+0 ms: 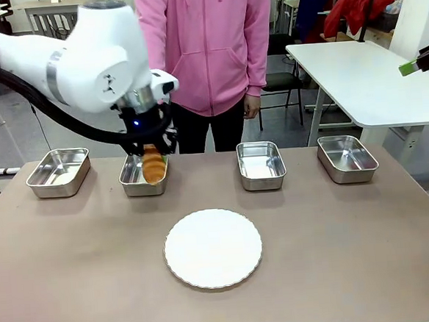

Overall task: Place the bread in the container.
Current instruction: Place the Butter Roll into the Airtight Container indicated by the human.

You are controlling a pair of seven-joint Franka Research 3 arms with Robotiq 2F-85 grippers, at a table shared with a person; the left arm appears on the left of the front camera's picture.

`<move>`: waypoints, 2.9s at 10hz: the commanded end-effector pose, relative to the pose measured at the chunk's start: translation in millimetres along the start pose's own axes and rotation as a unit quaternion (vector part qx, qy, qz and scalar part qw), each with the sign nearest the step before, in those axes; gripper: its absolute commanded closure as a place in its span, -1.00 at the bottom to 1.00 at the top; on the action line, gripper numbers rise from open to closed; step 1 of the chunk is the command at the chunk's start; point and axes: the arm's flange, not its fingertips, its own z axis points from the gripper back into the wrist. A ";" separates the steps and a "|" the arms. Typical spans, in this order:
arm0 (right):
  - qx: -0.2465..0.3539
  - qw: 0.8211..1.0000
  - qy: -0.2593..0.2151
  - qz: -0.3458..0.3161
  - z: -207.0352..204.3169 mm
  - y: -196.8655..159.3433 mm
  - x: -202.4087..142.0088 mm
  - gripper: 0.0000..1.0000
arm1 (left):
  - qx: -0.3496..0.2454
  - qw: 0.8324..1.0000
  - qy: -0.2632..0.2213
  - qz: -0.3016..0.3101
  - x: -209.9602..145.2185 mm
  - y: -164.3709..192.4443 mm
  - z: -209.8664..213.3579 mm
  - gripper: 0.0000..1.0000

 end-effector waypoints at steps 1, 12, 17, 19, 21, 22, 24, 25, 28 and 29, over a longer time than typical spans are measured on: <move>0.002 1.000 -0.011 -0.002 0.0 -1.4 0.0 -1.00 | -0.030 0.999 0.004 -0.016 19.8 25.6 -7.8 0.18; 0.002 1.000 -0.011 -0.002 0.0 -1.4 0.0 -1.00 | -0.031 0.998 0.047 -0.028 101.2 91.0 -90.3 0.18; 0.002 1.000 -0.011 -0.002 0.0 -1.4 0.0 -1.00 | -0.025 0.998 0.055 -0.023 118.1 81.9 -92.2 0.18; 0.002 1.000 -0.011 -0.002 0.0 -1.4 0.0 -1.00 | -0.015 0.999 0.049 -0.012 118.5 82.2 -93.9 -0.95; 0.002 1.000 -0.011 -0.002 0.0 -1.4 0.0 -1.00 | -0.015 0.999 0.046 -0.009 119.3 81.4 -93.4 -1.00; 0.002 1.000 -0.011 -0.002 0.0 -1.4 0.0 -1.00 | -0.017 0.999 0.044 -0.009 118.8 81.2 -93.5 -1.00; 0.002 1.000 -0.011 -0.002 0.0 -1.4 0.0 -1.00 | -0.019 0.999 0.044 -0.009 118.7 81.3 -93.9 -1.00; 0.002 1.000 -0.011 -0.002 0.0 -1.4 0.0 -1.00 | -0.018 0.999 0.044 -0.012 121.1 81.5 -92.4 -1.00; 0.002 1.000 -0.011 -0.002 0.0 -1.4 0.0 -1.00 | -0.030 0.999 0.044 -0.012 116.7 80.1 -93.3 -1.00; 0.002 1.000 -0.011 -0.002 0.0 -1.4 0.0 -1.00 | -0.030 0.999 0.044 -0.012 116.7 80.1 -93.3 -1.00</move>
